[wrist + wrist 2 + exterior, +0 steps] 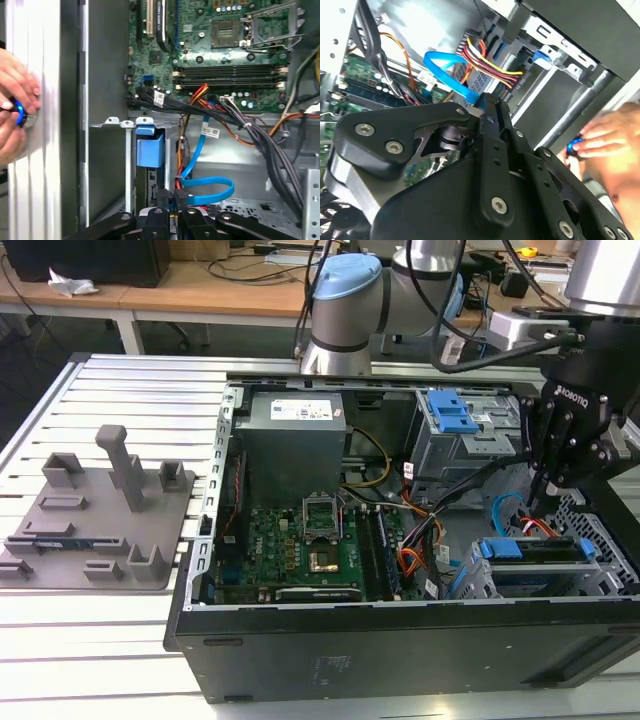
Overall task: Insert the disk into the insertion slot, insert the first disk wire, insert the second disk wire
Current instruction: 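Insert the second disk wire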
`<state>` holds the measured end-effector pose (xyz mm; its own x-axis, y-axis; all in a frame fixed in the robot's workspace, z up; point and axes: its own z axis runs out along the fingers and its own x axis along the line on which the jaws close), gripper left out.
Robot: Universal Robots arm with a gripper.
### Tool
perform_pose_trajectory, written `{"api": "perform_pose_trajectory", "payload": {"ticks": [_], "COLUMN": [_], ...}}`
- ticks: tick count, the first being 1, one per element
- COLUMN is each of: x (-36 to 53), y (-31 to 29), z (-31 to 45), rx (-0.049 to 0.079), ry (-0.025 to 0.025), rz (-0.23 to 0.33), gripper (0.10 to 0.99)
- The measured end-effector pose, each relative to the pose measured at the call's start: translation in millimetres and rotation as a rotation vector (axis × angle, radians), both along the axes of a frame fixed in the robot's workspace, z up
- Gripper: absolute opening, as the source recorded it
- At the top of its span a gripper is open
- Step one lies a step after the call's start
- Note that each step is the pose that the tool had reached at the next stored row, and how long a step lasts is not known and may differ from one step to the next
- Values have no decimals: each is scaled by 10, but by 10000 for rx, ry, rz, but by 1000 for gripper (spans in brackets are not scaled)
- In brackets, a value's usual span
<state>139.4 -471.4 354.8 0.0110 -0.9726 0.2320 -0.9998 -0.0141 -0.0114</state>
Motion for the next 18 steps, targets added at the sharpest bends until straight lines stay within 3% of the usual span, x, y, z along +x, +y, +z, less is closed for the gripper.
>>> {"api": "perform_pose_trajectory", "payload": {"ticks": [1,3,5,8,13,14,16,18], "x": [0,0,0,0,1,2,4,5], "y": [-23,-63,-130,-199,-311,-335,-365,-408], "z": [0,0,1,6,7,7,7,7], "rx": [208,495,908,1186,1381,1590,1890,2021], "ry": [-1,-6,-18,-20,-23,-24,-25,-29], "rz": [0,0,0,0,-34,-53,-75,-121], "gripper": [161,161,161,161,161,161,161,161]}}
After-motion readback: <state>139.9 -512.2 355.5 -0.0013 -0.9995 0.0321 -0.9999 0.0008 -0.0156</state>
